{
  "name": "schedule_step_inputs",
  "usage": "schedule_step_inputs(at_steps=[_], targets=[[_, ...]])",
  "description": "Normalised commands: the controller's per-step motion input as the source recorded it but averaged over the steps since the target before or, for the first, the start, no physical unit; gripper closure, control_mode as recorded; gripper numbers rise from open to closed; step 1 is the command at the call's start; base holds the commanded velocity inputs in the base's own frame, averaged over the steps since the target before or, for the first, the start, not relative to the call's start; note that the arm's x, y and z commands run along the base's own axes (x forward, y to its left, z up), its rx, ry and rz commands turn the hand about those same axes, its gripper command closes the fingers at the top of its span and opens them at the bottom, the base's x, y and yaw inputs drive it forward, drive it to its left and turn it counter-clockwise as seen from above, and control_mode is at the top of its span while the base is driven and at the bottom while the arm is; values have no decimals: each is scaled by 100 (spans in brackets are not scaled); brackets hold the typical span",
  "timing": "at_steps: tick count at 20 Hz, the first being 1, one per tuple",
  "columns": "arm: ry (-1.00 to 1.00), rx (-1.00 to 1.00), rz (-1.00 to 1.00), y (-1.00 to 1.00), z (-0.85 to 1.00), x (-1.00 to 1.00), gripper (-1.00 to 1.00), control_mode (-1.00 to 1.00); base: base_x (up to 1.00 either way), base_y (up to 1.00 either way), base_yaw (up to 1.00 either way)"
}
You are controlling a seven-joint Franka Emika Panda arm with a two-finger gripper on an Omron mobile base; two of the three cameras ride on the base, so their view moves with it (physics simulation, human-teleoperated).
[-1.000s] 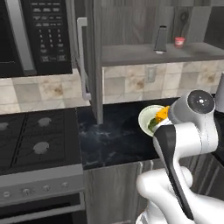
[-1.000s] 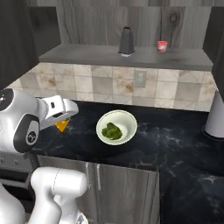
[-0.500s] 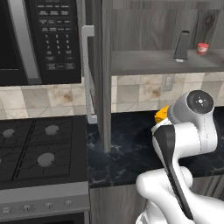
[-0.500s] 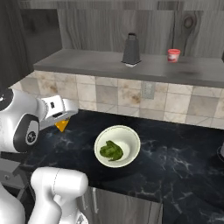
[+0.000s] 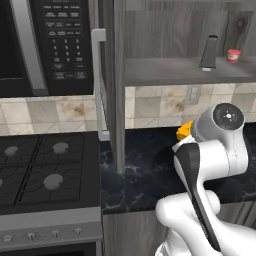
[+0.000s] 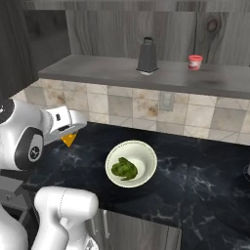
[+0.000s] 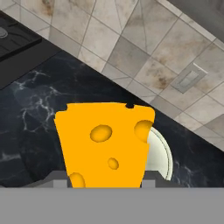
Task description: Pick the cheese from the fridge and the cheese grater from the cabinet and place them next to the salad bowl.
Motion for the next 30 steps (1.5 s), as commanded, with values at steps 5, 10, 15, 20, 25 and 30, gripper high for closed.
schedule_step_inputs(at_steps=[5,10,15,20,25,30], targets=[[0,0,0,0,0,0,100,100,0,0,0],[0,0,1,0,-5,0,100,-100,0,0,0],[-1,0,14,0,-33,0,100,-100,0,0,0],[0,0,18,17,-37,0,100,-100,0,0,0],[2,0,17,21,-42,0,100,-100,0,0,0],[3,0,16,7,-53,0,100,-100,0,0,0]])
